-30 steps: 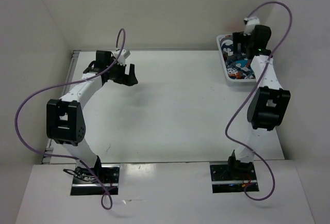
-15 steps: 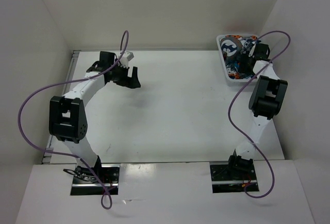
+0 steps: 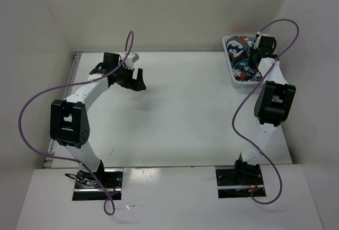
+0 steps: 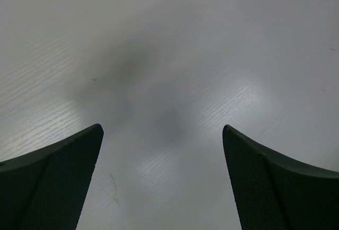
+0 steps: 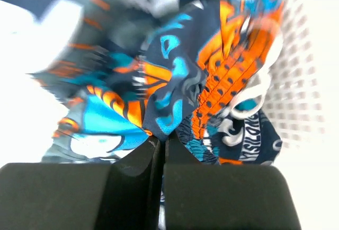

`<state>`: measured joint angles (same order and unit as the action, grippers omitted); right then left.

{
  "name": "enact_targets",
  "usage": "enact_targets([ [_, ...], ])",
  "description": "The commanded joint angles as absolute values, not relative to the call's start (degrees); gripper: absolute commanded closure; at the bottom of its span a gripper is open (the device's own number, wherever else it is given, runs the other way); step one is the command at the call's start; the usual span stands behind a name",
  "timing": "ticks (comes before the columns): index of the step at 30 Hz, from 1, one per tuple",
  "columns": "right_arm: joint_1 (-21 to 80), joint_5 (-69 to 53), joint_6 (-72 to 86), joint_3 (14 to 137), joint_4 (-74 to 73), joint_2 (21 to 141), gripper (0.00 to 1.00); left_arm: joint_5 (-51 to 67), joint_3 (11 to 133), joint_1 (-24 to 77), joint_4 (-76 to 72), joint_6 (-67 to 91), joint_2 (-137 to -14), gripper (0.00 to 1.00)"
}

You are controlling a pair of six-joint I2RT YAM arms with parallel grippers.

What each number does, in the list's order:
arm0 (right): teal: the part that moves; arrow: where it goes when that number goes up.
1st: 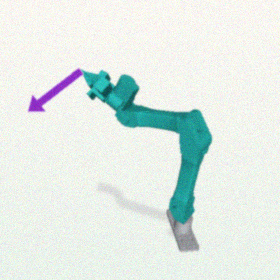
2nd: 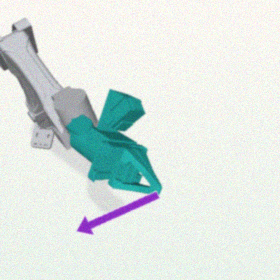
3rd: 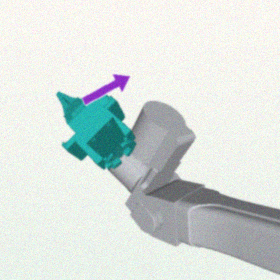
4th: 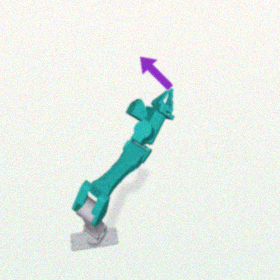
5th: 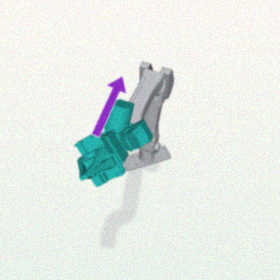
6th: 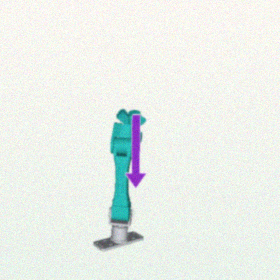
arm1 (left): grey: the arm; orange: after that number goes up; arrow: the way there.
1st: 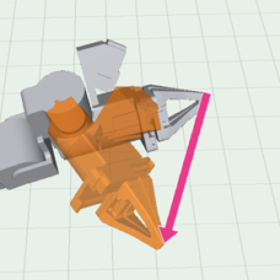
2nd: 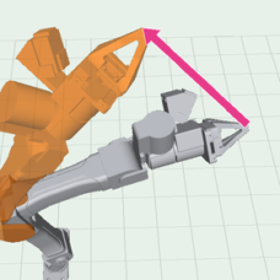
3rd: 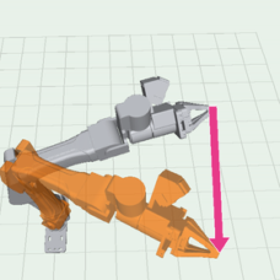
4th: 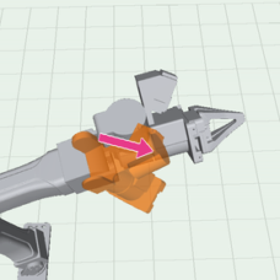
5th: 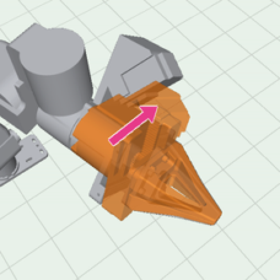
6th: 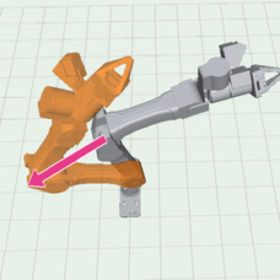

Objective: Fold and stack the shorts
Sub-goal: Grab the shorts from the pile, then move the shorts to the center of the board

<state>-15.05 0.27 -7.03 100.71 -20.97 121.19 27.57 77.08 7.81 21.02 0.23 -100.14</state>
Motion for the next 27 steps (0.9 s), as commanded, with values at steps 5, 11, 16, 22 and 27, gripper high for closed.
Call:
enact_targets([
  [5, -9.76, 7.03, -6.07, 108.17, -13.54, 101.35, 1.0, 22.77, 73.05, 7.91, 16.35, 0.0, -89.92, 0.0],
  [11, -6.42, 8.7, -8.25, 115.91, -9.84, 94.94, 1.0, 20.39, 67.59, 7.91, 13.63, 0.0, -81.22, 0.0],
  [16, 1.48, 6.78, -10.02, 125.83, -8.61, 93.69, 1.0, 18.54, 63.9, 6.69, 11.96, 0.0, -74.29, 0.0],
  [22, 16.39, 1.51, -11.16, 135.24, -12.56, 95.0, 1.0, 18.54, 60.83, 1.5, 10.11, 0.0, -67.16, 0.0],
  [27, 24.08, -3.68, -5.55, 141.59, -18.19, 100.53, 1.0, 16.8, 59.68, -1.4, 10.11, 0.0, -63.82, 0.0],
])
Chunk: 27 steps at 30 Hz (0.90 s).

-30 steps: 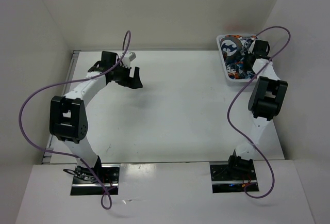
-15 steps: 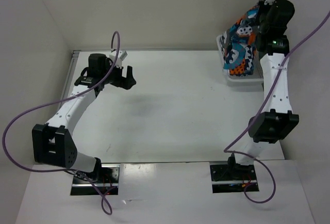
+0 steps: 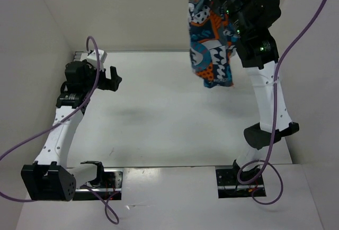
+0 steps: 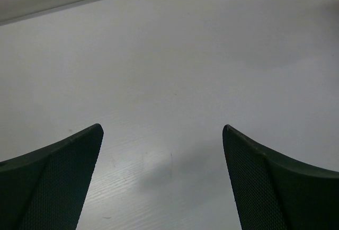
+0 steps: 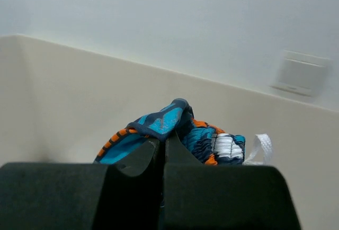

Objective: Fold and stack the shorts
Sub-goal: Move the shorts to the center of the board

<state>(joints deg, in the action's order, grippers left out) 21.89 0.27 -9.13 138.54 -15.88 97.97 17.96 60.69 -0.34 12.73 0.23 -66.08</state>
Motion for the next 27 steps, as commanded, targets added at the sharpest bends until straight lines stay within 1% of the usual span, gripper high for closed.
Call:
enact_targets([
  [1, 24.08, -4.39, -1.45, 141.59, -18.19, 101.16, 1.0, 16.0, 59.68, -1.41, 10.11, 0.0, -63.81, 0.0],
  [3, 24.08, -4.92, 2.44, 140.72, -19.77, 101.69, 1.0, 15.47, 59.15, -1.93, 9.4, 0.0, -62.58, 0.0],
  [5, 24.08, -2.65, 5.0, 135.02, -20.38, 101.69, 1.0, 15.47, 58.45, -3.07, 8.79, 0.0, -62.58, 0.0],
  [7, 24.08, -2.02, 5.54, 124.67, -20.39, 99.16, 0.92, 15.47, 57.92, -3.86, 8.26, 0.0, -61.96, 0.0],
  [8, 24.08, -0.63, 5.54, 120.37, -20.39, 98.01, 0.85, 15.47, 57.31, -4.39, 8.26, 0.0, -61.96, 0.0],
  [9, 24.08, -0.62, 4.75, 111.36, -19.61, 96.87, 0.73, 16.34, 57.3, -4.39, 8.26, 0.0, -61.96, 0.0],
  [10, 24.08, -0.62, 3.96, 106.75, -19.6, 95.72, 0.67, 18.52, 56.78, -4.39, 9.57, 0.0, -61.96, 0.0],
  [11, 24.08, -0.62, 2.21, 102.35, -18.9, 93.28, 0.56, 20.11, 56.26, -4.39, 10.36, 0.0, -61.96, 0.0],
  [12, 24.08, -0.62, 2.2, 94.21, -18.9, 92.12, 0.36, 21.78, 56.25, -4.39, 11.5, 0.0, -61.96, 0.0],
  [13, 24.08, -0.62, 1.33, 90.48, -18.2, 90.98, 0.31, 24.49, 56.25, -4.39, 14.04, 0.0, -61.96, 0.0],
  [15, 24.08, -1.14, 0.62, 81.62, -17.5, 88.16, 0.21, 25.13, 56.25, -1.51, 17.03, 0.0, -63.98, 0.0],
  [16, 24.08, -2.1, 0.62, 79.39, -16.97, 87.55, 0.2, 26.44, 55.55, -0.36, 20.44, 0.0, -64.68, 0.0],
  [18, 24.08, -2.72, 0.09, 75.17, -16.18, 86.92, 0.2, 26.46, 54.94, 3.94, 23.1, 0.0, -67.49, 0.0],
  [19, 24.08, -2.72, 0.09, 74.36, -15.65, 86.92, 0.2, 26.46, 54.41, 5.7, 25.46, 0.0, -69.85, 0.0],
  [20, 24.08, -3.25, 0.09, 74.36, -15.04, 87.62, 0.2, 25.93, 54.4, 9.8, 26.53, 0.0, -70.92, 0.0],
  [21, 23.3, -3.25, 0.09, 74.36, -15.03, 89.02, 0.21, 25.41, 54.4, 12.02, 27.33, 0.0, -71.8, 0.0],
  [22, 22.42, -4.12, 0.09, 74.36, -14.51, 89.9, 0.32, 24.62, 53.8, 14.22, 27.33, 0.0, -73.37, 0.0],
  [23, 21.89, -4.13, 0.09, 76.01, -13.54, 90.96, 0.39, 22.87, 53.79, 18.24, 27.33, 0.0, -74.26, 0.0],
  [25, 19.79, -3.52, 2.02, 77.77, -12.4, 94.73, 0.54, 21.1, 53.79, 21.87, 26.29, 0.0, -77.41, 0.0],
  [27, 18.11, -2.9, 3.77, 81.55, -11.78, 99.72, 0.54, 18.9, 54.4, 26.16, 23.05, 0.0, -79.44, 0.0],
])
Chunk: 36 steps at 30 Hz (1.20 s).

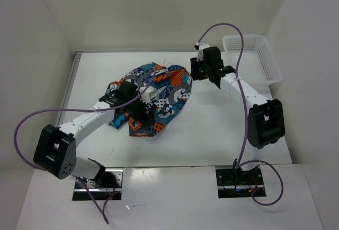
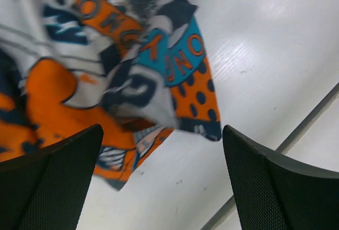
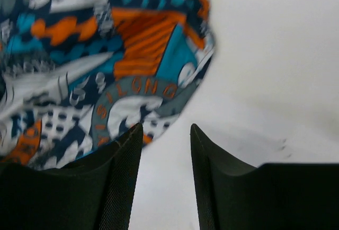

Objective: Fold and stack the shorts
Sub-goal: Move the shorts to the center of the board

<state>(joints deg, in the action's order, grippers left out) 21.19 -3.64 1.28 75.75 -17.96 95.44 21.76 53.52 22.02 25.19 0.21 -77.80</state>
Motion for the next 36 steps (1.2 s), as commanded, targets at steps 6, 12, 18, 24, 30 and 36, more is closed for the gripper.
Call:
enact_targets([
  [6, 15.56, -2.37, 7.02, 90.52, -12.3, 110.29, 0.54, 14.69, 56.34, 28.56, 17.76, 0.0, -86.57, 0.0],
  [12, 15.03, -3.52, 10.19, 97.9, -12.3, 120.22, 0.52, 15.89, 62.48, 28.56, 18.28, 0.0, -90.07, 0.0],
  [18, 15.03, -2.99, 12.83, 100.63, -12.3, 125.16, 0.24, 15.91, 61.09, 28.56, 18.28, 0.0, -92.28, 0.0],
  [24, 15.03, -4.74, 16.34, 100.63, -12.3, 129.81, 0.24, 13.72, 56.6, 28.56, 16.52, 0.0, -93.34, 0.06],
  [30, 16.78, -4.13, 17.84, 102.39, -11.6, 132.97, 0.3, 15.21, 56.43, 28.56, 17.67, 0.0, -93.34, 0.55],
  [36, 17.31, -1.05, 18.54, 103.62, -11.07, 135.35, 0.8, 12.67, 56.43, 28.56, 16.18, 0.0, -91.5, 0.98],
])
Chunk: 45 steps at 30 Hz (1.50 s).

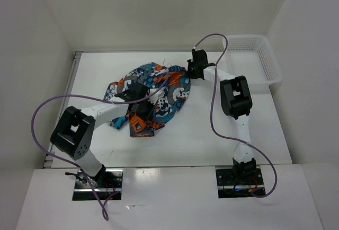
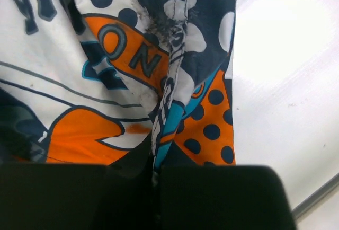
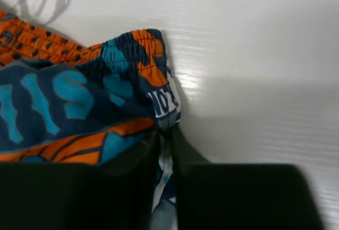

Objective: Fold and stack the shorts
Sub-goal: Flatten the shorts out

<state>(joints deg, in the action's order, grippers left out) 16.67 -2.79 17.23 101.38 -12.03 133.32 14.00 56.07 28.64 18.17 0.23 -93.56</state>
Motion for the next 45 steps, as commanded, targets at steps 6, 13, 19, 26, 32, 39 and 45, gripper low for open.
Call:
enact_targets([
  [6, 17.93, 2.98, 13.19, 110.2, -11.07, 130.79, 1.0, 3.81, 65.44, 21.02, 10.83, 0.0, -90.97, 1.0],
  [13, 16.17, 7.38, 7.21, 127.07, -12.56, 123.14, 1.0, -4.2, 81.81, 6.78, 7.91, 0.0, -90.18, 1.0],
  [19, 15.64, 1.24, -0.08, 117.31, -15.9, 109.62, 1.0, -4.5, 79.12, 5.54, 7.02, 0.0, -80.63, 0.94],
  [26, 20.39, -7.8, -12.12, 81.77, -21.07, 87.05, 0.67, 3.13, 59.19, 14.74, 24.04, 0.0, -64.01, 0.78],
  [32, 20.39, -13.37, -22.23, 62.94, -27.16, 77.18, 0.12, 12.13, 51.07, 16.26, 37.17, 0.0, -52.48, 0.35],
  [39, 20.39, -7.65, -24.61, 59.15, -24.79, 74.97, 0.1, 8.27, 47.2, 16.26, 34.03, 0.0, -54.92, 0.24],
  [45, 20.39, -0.18, -27.15, 54.14, -14.87, 79.97, 0.13, 1.34, 45.69, 16.26, 22.7, 0.0, -65.11, 0.17],
])
